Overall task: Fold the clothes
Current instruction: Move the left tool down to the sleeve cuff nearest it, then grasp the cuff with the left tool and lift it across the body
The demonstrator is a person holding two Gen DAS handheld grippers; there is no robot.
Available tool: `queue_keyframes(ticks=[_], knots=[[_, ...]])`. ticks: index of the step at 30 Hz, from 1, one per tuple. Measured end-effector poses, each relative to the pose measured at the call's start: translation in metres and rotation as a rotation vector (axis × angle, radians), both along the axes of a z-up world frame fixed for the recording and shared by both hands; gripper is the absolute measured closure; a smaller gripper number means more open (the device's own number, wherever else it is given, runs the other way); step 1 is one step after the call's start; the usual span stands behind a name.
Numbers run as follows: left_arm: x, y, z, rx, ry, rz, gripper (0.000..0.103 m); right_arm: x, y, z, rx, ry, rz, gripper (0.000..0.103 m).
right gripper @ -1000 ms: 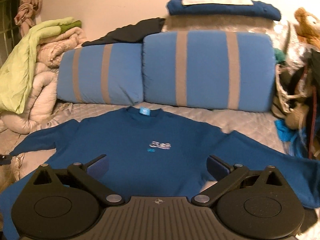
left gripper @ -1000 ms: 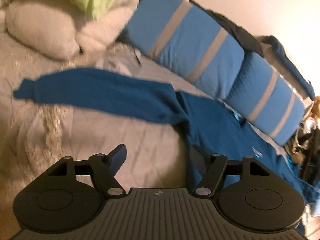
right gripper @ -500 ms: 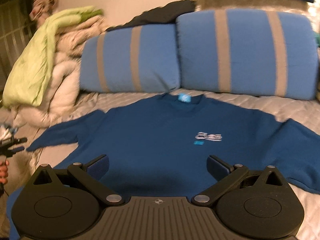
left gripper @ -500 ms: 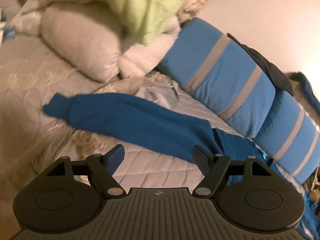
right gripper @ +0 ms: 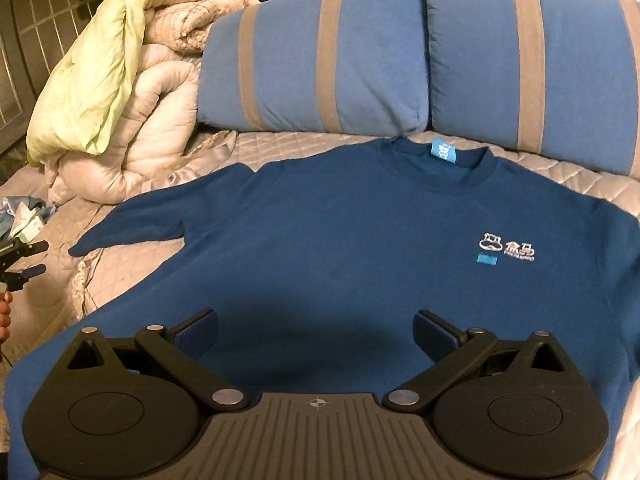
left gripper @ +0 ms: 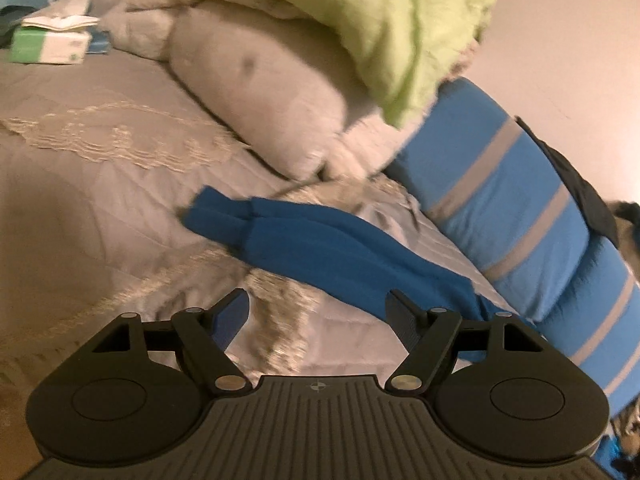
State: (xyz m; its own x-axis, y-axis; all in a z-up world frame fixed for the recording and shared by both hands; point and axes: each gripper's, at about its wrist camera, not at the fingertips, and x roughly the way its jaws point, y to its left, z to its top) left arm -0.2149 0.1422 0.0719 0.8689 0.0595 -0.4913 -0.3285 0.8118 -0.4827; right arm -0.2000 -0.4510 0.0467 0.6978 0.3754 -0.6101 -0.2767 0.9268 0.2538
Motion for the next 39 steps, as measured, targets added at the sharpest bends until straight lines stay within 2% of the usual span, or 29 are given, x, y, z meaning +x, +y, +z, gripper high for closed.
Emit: queue_keyframes(ticks=[3, 8, 18, 22, 23, 25, 28, 31, 39], knots=[[0.001, 0.014, -0.006, -0.027, -0.002, 0.035, 0.029, -0.008, -0.007, 0.000, 0.025, -0.022, -0.017, 0.000], [0.012, 0.043, -0.024, -0.145, -0.006, 0.076, 0.029, -0.027, -0.016, 0.003, 0.058, -0.097, -0.033, 0.000], [0.036, 0.106, -0.066, -0.502, -0.089, 0.208, 0.030, -0.031, -0.022, -0.001, 0.087, -0.103, -0.066, 0.000], [0.048, 0.112, -0.077, -0.589, -0.090, 0.240, 0.034, -0.029, -0.018, -0.003, 0.075, -0.093, -0.055, 0.000], [0.052, 0.113, -0.076, -0.588, -0.078, 0.243, 0.037, -0.028, -0.019, -0.004, 0.078, -0.087, -0.057, 0.000], [0.060, 0.115, -0.072, -0.566, -0.049, 0.249, 0.060, -0.026, -0.020, -0.006, 0.086, -0.075, -0.061, 0.000], [0.072, 0.118, -0.066, -0.534, -0.005, 0.258, 0.086, -0.025, -0.022, -0.007, 0.098, -0.062, -0.066, 0.000], [0.083, 0.121, -0.054, -0.487, 0.032, 0.260, 0.091, -0.025, -0.022, -0.008, 0.097, -0.059, -0.067, 0.000], [0.091, 0.123, 0.034, -0.171, 0.031, 0.213, 0.092, -0.026, -0.026, -0.008, 0.119, -0.060, -0.079, 0.000]])
